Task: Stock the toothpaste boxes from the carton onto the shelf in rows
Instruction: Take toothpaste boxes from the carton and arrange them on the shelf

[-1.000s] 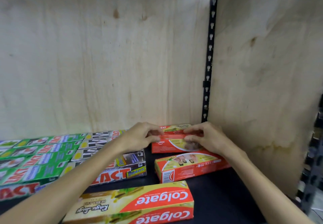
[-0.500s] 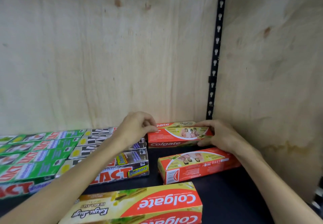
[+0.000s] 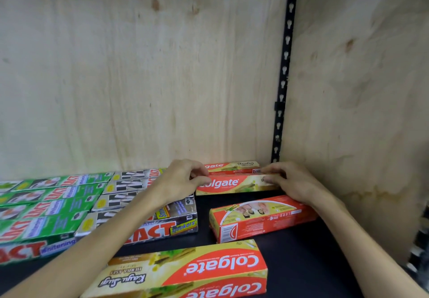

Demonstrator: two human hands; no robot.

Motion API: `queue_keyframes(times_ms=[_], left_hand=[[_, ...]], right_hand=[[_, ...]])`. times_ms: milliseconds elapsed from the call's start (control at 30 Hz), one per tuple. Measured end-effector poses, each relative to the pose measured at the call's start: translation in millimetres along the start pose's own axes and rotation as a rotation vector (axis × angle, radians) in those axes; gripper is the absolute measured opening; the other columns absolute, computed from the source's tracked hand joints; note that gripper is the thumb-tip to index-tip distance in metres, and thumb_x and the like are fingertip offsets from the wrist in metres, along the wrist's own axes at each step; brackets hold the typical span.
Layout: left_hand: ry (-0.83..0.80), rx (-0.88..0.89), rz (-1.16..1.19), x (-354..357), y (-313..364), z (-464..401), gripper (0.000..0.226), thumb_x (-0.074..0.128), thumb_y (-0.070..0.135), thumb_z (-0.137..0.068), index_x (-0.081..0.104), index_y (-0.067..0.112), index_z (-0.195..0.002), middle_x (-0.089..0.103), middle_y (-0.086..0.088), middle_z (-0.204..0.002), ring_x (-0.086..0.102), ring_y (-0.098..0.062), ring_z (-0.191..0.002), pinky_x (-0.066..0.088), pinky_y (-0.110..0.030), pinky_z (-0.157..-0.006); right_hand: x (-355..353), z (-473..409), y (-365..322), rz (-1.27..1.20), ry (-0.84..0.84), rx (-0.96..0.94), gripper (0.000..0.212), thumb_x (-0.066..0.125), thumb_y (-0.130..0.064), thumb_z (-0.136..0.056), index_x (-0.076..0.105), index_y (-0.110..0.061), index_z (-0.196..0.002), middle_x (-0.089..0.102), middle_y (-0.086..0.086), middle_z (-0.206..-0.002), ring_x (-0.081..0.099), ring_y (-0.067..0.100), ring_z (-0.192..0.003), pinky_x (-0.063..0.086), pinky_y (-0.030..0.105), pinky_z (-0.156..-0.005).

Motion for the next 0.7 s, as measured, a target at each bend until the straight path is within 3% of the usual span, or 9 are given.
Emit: queue_keyframes(times_ms=[133,233,333,433,533,700], left_hand=[[0.023,0.013,-0.035,-1.3,0.5,-0.7,0.027,0.061,0.037,-0.098,0.073,0.018,-0.113,0.07,0.009,-0.107,0.063,-0.004,-0.098,0.048,-0.012,-0.074],[0.074,0.004,-0.059,-3.6,-2.2,-4.1,0.027,0.057,0.035,-0.101,0.075,0.015,-0.104,0.075,0.003,-0.103,0.067,-0.005,-0.09,0.054,-0.02,-0.077],[0.129,-0.008,-0.065,-3.5,-2.2,-4.8,0.02,0.062,0.032,-0.098,0.074,0.016,-0.1,0.074,0.004,-0.098,0.067,-0.004,-0.087,0.055,-0.021,-0.075],[0.206,0.001,0.002,-4.6,0.1,-3.0,0.018,0.074,0.038,-0.088,0.074,0.021,-0.093,0.07,0.01,-0.087,0.065,-0.005,-0.079,0.052,-0.021,-0.069],[0.131,-0.035,0.045,-5.2,1.5,0.0,0.032,0.085,0.048,-0.072,0.074,0.025,-0.091,0.07,0.013,-0.09,0.066,-0.005,-0.082,0.048,-0.016,-0.063],[0.075,-0.041,0.078,-6.5,1.0,-1.6,0.03,0.087,0.04,-0.072,0.076,0.023,-0.094,0.072,0.009,-0.093,0.068,-0.009,-0.089,0.059,-0.029,-0.079]], right_hand=[[-1.7,4.4,-4.6,-0.007,0.03,-0.026,0.021,0.063,-0.036,-0.098,0.073,-0.033,-0.116,0.069,-0.013,-0.114,0.059,0.003,-0.104,0.045,0.025,-0.083],[-2.7,6.9,-6.5,-0.114,0.025,0.002,0.038,0.079,-0.039,-0.085,0.069,-0.035,-0.121,0.068,-0.015,-0.113,0.061,0.003,-0.105,0.049,0.027,-0.088],[-1.4,7.0,-5.7,-0.143,0.002,0.031,0.049,0.085,-0.024,-0.079,0.065,-0.035,-0.122,0.064,-0.015,-0.112,0.06,0.0,-0.101,0.045,0.017,-0.077],[-0.6,4.8,-4.9,-0.106,0.048,0.016,0.034,0.078,-0.017,-0.087,0.067,-0.033,-0.114,0.062,-0.013,-0.106,0.058,0.0,-0.096,0.041,0.014,-0.072],[-0.9,4.8,-5.0,-0.101,0.072,0.0,0.027,0.074,-0.013,-0.09,0.065,-0.034,-0.105,0.062,-0.014,-0.099,0.058,-0.001,-0.091,0.041,0.014,-0.068],[-1.5,5.1,-2.7,-0.097,0.068,-0.011,0.02,0.07,-0.015,-0.093,0.067,-0.03,-0.107,0.063,-0.012,-0.1,0.059,-0.001,-0.091,0.038,0.01,-0.065]])
Point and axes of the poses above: each hand's wrist, its own z-axis away from the middle knuckle, its own x-axis out of the palm, y = z × x, the point moved 2 cm from there along -z, towards the middle knuckle
